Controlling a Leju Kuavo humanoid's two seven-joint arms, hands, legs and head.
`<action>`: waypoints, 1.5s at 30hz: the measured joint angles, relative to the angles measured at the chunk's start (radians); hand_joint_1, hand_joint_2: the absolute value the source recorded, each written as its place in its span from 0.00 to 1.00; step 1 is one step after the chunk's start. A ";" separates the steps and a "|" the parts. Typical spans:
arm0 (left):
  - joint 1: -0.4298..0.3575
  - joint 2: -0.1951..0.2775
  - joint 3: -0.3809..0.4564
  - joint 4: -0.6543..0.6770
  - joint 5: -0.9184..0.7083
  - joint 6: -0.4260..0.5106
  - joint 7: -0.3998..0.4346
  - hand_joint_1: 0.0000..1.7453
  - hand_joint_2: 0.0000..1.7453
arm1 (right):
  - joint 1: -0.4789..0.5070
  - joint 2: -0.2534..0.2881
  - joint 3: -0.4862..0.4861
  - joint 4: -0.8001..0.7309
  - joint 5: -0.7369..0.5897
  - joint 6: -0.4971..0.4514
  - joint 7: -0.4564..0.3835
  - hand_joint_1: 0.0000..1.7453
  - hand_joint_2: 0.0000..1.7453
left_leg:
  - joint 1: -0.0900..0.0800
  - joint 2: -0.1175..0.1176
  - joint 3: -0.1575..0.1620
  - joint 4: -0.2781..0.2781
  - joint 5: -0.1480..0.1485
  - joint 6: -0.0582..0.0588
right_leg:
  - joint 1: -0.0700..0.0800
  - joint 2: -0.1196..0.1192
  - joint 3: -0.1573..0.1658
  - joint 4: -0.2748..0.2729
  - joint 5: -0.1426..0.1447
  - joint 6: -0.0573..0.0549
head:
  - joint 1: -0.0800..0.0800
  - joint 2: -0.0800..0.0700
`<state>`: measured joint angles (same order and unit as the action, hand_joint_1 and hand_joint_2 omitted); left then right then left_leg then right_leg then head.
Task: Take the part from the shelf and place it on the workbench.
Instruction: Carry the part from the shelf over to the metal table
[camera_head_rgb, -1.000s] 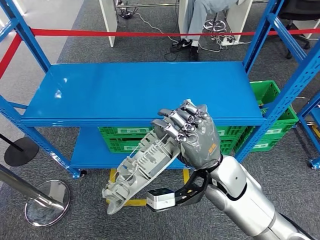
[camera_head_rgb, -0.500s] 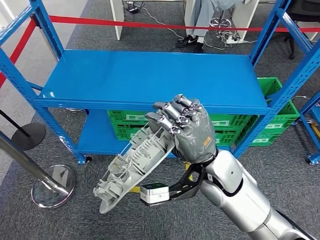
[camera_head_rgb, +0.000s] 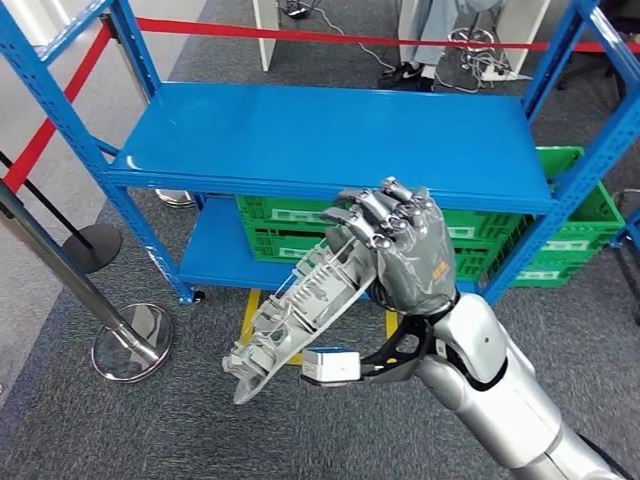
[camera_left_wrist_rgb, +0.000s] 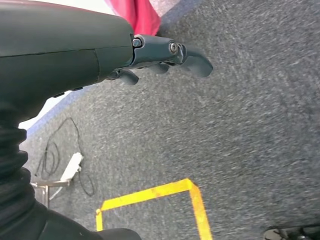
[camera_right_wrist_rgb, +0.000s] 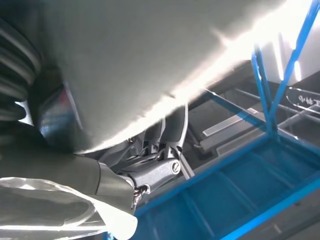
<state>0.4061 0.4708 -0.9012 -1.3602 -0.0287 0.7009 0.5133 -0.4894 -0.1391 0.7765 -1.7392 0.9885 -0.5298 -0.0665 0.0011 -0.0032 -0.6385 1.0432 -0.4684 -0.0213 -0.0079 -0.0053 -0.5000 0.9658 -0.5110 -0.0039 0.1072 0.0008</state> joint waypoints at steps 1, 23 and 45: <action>0.001 -0.003 0.002 0.000 -0.003 0.000 0.001 0.00 1.00 | -0.001 0.001 0.000 0.002 -0.001 0.000 0.000 1.00 1.00 | 0.003 0.000 -0.016 0.053 -0.045 -0.007 | 0.000 -0.002 -0.008 0.002 0.005 -0.005 | -0.004 0.000; 0.014 -0.024 0.014 0.001 -0.030 0.001 0.042 0.00 1.00 | 0.009 0.000 -0.012 0.015 0.013 0.000 0.016 1.00 1.00 | -0.005 0.003 -0.010 -0.031 0.061 0.045 | 0.012 0.002 -0.063 0.213 -0.044 0.021 | -0.012 0.000; 0.013 -0.022 0.019 0.004 -0.009 0.002 0.036 0.00 1.00 | 0.022 -0.020 -0.041 -0.005 0.029 0.013 0.027 1.00 1.00 | 0.011 0.003 0.118 -0.035 -0.039 0.031 | 0.008 -0.001 -0.149 0.079 0.049 0.031 | -0.029 0.000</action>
<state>0.4188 0.4491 -0.8819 -1.3563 -0.0376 0.7027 0.5489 -0.4673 -0.1587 0.7351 -1.7446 1.0172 -0.5169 -0.0392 0.0122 -0.0006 -0.5208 1.0085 -0.5075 0.0096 -0.0002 -0.0062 -0.6492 1.0451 -0.4618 0.0274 0.0780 0.0008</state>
